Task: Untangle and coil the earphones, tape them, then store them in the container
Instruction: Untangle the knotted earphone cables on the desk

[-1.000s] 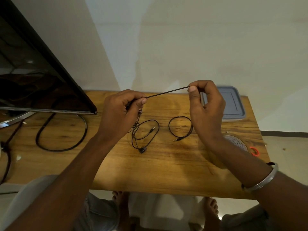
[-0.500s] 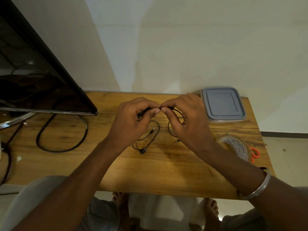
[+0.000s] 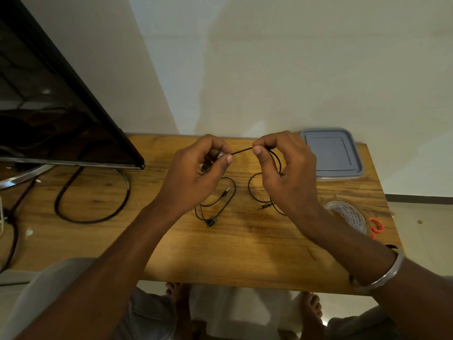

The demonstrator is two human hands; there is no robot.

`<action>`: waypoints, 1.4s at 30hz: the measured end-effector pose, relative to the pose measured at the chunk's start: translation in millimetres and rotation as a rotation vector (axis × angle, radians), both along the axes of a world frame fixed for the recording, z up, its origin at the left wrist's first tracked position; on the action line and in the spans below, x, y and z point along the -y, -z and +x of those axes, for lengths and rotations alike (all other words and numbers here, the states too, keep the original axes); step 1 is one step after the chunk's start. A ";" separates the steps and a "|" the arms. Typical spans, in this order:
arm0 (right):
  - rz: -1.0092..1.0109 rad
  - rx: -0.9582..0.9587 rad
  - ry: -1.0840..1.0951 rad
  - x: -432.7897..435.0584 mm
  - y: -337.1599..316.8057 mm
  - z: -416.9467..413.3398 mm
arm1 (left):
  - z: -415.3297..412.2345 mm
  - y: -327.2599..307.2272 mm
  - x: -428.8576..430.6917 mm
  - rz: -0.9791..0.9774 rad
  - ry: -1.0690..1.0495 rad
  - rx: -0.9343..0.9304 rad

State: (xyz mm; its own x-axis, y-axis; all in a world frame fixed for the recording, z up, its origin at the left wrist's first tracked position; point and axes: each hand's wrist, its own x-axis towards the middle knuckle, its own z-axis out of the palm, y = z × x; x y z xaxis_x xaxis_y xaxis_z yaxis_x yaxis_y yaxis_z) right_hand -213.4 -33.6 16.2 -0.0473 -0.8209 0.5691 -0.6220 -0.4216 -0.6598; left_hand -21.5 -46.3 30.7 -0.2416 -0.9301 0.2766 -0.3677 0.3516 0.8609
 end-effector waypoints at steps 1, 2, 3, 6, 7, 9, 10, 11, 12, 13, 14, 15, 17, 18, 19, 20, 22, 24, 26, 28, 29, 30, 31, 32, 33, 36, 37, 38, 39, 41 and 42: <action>0.006 0.017 0.005 0.2 -0.3 -0.2 | 0.0 -0.8 -0.1 0.021 0.003 -0.029; 0.011 0.035 0.009 0.3 -0.5 -0.2 | 0.0 -1.4 -0.3 0.039 0.014 -0.056; 0.017 0.051 0.013 0.4 -1.0 -0.1 | 0.1 -1.9 -0.5 0.054 0.030 -0.077; 0.037 0.084 0.023 1.6 -2.3 -0.5 | 0.9 -1.8 0.1 0.083 0.060 -0.087; 0.044 0.093 0.027 1.9 -2.6 -0.9 | 1.1 -1.7 0.6 0.094 0.069 -0.090; 0.060 0.116 0.037 2.4 -3.1 -1.2 | 0.7 -2.5 1.3 0.137 0.086 -0.124; 0.068 0.126 0.040 2.6 -3.5 -1.1 | 0.6 -3.1 1.5 0.170 0.086 -0.145; 0.073 0.132 0.041 2.7 -3.6 -0.8 | 0.8 -3.0 1.9 0.213 0.082 -0.165; 0.073 0.136 0.042 2.7 -3.8 -0.5 | 1.6 -2.7 2.5 0.259 0.080 -0.177; 0.071 0.138 0.044 2.8 -3.9 -0.5 | 2.0 -1.5 3.2 0.298 0.082 -0.175; 0.069 0.140 0.047 3.0 -4.0 -0.8 | 1.9 -0.5 3.5 0.325 0.089 -0.160; 0.071 0.143 0.049 3.3 -4.1 -1.1 | 1.3 0.3 3.2 0.343 0.099 -0.147; 0.091 0.171 0.055 4.1 -4.3 -2.2 | 0.0 -0.3 2.2 0.361 0.114 -0.164; 0.105 0.195 0.062 4.7 -4.4 -2.8 | -0.2 -1.3 2.1 0.360 0.112 -0.182; 0.119 0.219 0.072 5.3 -4.5 -3.4 | 0.0 -2.4 2.3 0.356 0.107 -0.197; 0.131 0.239 0.083 5.9 -4.6 -4.0 | 0.2 -3.8 2.4 0.349 0.106 -0.207; 0.150 0.262 0.098 6.5 -4.6 -4.3 | 0.7 -5.7 2.6 0.330 0.106 -0.216; 0.165 0.271 0.100 6.3 -4.2 -3.6 | 0.6 -5.5 3.0 0.317 0.097 -0.213; 0.175 0.274 0.099 6.0 -4.3 -3.4 | -0.2 -5.2 3.4 0.303 0.075 -0.210; 0.174 0.278 0.100 6.2 -4.7 -3.7 | 0.4 -4.6 4.2 0.289 0.052 -0.208; 0.174 0.278 0.098 6.4 -4.7 -3.9 | 1.1 -4.0 4.7 0.283 0.042 -0.207; 0.180 0.273 0.092 6.5 -4.4 -4.0 | 1.7 -3.7 4.9 0.280 0.031 -0.206; 0.189 0.265 0.085 6.4 -3.7 -3.8 | 2.2 -3.1 5.3 0.280 0.017 -0.207; 0.198 0.256 0.078 6.2 -3.0 -3.8 | 2.5 -2.3 5.6 0.283 0.004 -0.215; 0.207 0.249 0.072 6.2 -2.2 -3.5 | 3.0 -1.3 6.0 0.284 -0.008 -0.229; 0.236 0.220 0.058 5.9 -0.8 -2.3 | 4.0 -0.7 6.2 0.235 -0.059 -0.263; 0.249 0.211 0.050 5.7 -0.8 -2.0 | 4.2 -1.3 6.1 0.205 -0.079 -0.272; 0.261 0.207 0.038 5.4 -0.7 -1.7 | 3.9 -2.7 5.6 0.180 -0.096 -0.280; 0.270 0.205 0.025 5.0 -0.8 -1.2 | 3.5 -4.3 5.2 0.165 -0.106 -0.290; 0.286 0.205 0.005 3.9 -0.3 -0.1 | 2.4 -6.6 4.5 0.185 -0.112 -0.341; 0.294 0.205 -0.002 3.6 0.0 0.3 | 1.9 -6.9 4.6 0.212 -0.116 -0.372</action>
